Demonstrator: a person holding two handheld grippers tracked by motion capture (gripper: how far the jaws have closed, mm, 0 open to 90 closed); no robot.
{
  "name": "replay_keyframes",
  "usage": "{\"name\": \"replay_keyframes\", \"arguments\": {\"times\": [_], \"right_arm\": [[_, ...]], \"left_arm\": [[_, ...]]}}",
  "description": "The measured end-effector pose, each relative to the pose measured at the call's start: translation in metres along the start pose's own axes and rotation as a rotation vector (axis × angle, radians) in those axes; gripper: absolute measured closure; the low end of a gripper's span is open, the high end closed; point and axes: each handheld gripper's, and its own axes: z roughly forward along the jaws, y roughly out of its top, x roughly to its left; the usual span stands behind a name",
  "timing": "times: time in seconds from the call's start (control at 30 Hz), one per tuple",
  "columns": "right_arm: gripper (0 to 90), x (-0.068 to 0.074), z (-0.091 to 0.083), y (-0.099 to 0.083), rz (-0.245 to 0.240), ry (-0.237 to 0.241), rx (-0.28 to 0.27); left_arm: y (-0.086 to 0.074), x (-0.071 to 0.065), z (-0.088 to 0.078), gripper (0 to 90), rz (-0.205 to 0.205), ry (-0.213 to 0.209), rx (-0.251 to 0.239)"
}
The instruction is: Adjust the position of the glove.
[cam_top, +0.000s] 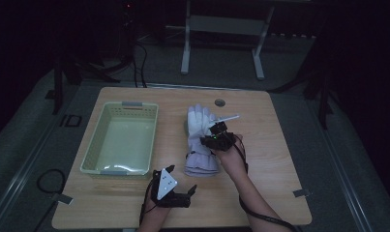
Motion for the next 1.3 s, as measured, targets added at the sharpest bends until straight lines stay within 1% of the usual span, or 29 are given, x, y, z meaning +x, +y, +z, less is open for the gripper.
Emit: {"name": "replay_keyframes", "arguments": {"times": [0.03,0.07,0.17,0.3,0.4,0.43,0.47,0.53,0.57,0.6,0.7,0.77,0.97,1.0,1.03,1.1,1.17,1.23,1.3], "right_arm": [[80.3,-0.001,0.007,-0.002,0.001,-0.005,0.018],[80.3,-0.001,0.007,-0.002,0.001,-0.005,0.018],[80.2,-0.003,0.015,-0.005,-0.002,-0.009,0.034],[80.2,-0.004,0.019,-0.008,-0.018,-0.004,0.049],[80.2,-0.005,0.018,-0.009,-0.019,-0.002,0.056],[80.2,-0.006,0.015,-0.011,-0.038,0.002,0.065],[80.1,-0.009,0.012,-0.014,-0.045,0.004,0.075],[80.1,-0.011,0.01,-0.015,-0.048,0.006,0.076],[80.1,-0.011,0.01,-0.015,-0.048,0.006,0.076],[79.9,-0.017,0.004,-0.021,-0.037,0.008,0.072],[79.4,-0.021,0.0,-0.026,-0.029,-0.004,0.063],[79.0,-0.021,0.0,-0.027,-0.022,-0.004,0.059],[68.3,-0.021,-0.001,-0.026,-0.031,0.002,0.04],[65.0,-0.02,-0.003,-0.025,-0.041,0.01,0.03],[61.5,-0.02,-0.004,-0.024,-0.048,0.006,0.024],[50.6,-0.018,-0.008,-0.023,-0.079,0.009,-0.004],[44.4,-0.017,-0.01,-0.023,-0.104,0.025,-0.019],[40.0,-0.017,-0.012,-0.022,-0.114,0.022,-0.044],[34.5,-0.017,-0.016,-0.022,-0.101,0.021,-0.072]], "left_arm": [[0.0,0.0,0.0,0.0,-0.002,-0.001,-0.001],[0.0,0.0,0.0,0.0,-0.003,-0.002,-0.002],[0.0,0.0,0.0,0.0,0.0,-0.002,-0.001],[0.0,0.0,0.0,0.0,0.001,-0.003,-0.001],[0.0,0.0,0.0,0.0,0.0,-0.002,-0.001],[0.0,0.0,0.0,0.0,-0.001,-0.002,-0.001],[0.0,0.0,0.0,0.0,-0.001,-0.002,-0.001],[0.0,0.0,0.0,0.0,-0.001,-0.002,-0.001],[0.0,0.0,0.0,0.0,-0.001,-0.002,-0.001],[0.0,0.0,0.0,0.0,-0.003,-0.002,0.0],[0.0,0.0,0.0,0.0,-0.005,-0.002,-0.001],[0.0,0.0,0.0,0.0,-0.005,-0.001,-0.001],[0.0,0.001,0.0,0.0,-0.011,-0.006,0.001],[0.0,0.001,0.0,0.0,-0.011,-0.006,0.001],[0.0,0.001,0.0,0.0,-0.011,-0.006,0.001],[0.0,0.001,0.0,0.0,-0.009,-0.004,0.0],[0.0,0.0,0.0,0.0,-0.004,0.001,0.002],[0.0,-0.001,0.0,0.0,-0.001,0.001,0.002],[0.0,0.0,0.001,0.0,-0.004,0.001,0.002]]}}
